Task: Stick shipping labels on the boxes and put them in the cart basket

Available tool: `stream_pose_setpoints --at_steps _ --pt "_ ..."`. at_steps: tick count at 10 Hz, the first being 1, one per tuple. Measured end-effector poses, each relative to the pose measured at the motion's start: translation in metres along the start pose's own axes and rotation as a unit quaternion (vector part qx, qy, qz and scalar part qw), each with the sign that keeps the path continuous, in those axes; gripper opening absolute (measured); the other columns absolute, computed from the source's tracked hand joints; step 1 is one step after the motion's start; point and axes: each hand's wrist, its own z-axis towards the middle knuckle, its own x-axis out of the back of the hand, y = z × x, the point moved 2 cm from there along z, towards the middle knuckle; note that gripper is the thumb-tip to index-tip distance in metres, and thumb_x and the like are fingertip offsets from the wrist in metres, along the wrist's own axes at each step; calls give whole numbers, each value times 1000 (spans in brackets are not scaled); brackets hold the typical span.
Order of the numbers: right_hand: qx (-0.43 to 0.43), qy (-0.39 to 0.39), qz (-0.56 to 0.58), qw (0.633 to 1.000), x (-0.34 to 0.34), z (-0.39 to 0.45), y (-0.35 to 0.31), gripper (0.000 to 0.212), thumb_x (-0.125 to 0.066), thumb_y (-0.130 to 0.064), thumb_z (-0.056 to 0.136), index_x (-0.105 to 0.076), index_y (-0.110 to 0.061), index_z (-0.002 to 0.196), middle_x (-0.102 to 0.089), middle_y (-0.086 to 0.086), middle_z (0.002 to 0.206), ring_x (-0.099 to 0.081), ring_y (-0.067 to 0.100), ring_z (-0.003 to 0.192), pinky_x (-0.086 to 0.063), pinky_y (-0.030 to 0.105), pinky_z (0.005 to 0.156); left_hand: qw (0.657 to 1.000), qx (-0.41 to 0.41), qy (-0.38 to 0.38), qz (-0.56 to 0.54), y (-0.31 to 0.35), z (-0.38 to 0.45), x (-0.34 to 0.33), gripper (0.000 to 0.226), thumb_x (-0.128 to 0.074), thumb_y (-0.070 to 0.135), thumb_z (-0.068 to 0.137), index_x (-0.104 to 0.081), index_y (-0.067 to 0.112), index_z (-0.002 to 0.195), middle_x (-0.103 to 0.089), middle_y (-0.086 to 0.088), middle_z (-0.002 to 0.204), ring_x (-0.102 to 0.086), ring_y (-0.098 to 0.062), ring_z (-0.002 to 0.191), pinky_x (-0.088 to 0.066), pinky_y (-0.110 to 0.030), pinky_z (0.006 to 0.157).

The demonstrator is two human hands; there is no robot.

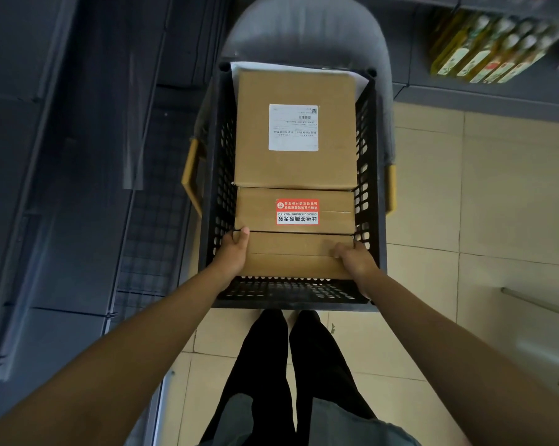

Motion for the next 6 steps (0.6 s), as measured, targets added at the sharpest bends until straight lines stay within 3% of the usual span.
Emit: stream_pose_setpoints --at_steps 2,3,4,5,6 --pt "54 58 -92 993 -1 -8 -3 56 -51 -25 93 -30 -14 144 -51 12 131 -50 31 115 -43 40 90 998 -28 25 49 10 -11 -1 61 -27 52 99 -28 12 146 -43 -12 141 -43 -30 126 -33 -33 89" --pt "85 80 -132 984 2 -17 -9 53 -52 -19 91 -33 -11 139 -54 14 126 -54 30 107 -44 36 78 994 -65 55 70 22 -20 4 62 -28 49 101 -22 11 149 -36 -12 149 -37 -30 134 -34 -38 101" --pt "107 92 -163 976 8 -30 -16 57 -52 -17 89 -32 -10 142 -53 15 130 -54 33 111 -47 36 82 991 -90 58 84 35 -33 13 61 -32 43 102 -17 12 152 -27 -12 154 -30 -29 140 -29 -40 110" --pt "141 107 -210 962 14 -44 -29 53 -54 -17 86 -39 -10 136 -52 16 129 -51 35 115 -48 45 93 982 -147 66 102 48 -43 23 50 -41 29 102 -30 10 147 -36 -13 148 -42 -27 131 -36 -30 99" --pt "171 115 -266 942 16 -67 -46 53 -56 -18 87 -41 -11 137 -47 17 133 -47 35 120 -46 45 98 970 -197 86 110 60 -59 36 45 -48 18 97 -40 9 140 -42 -14 140 -50 -24 120 -38 -25 88"
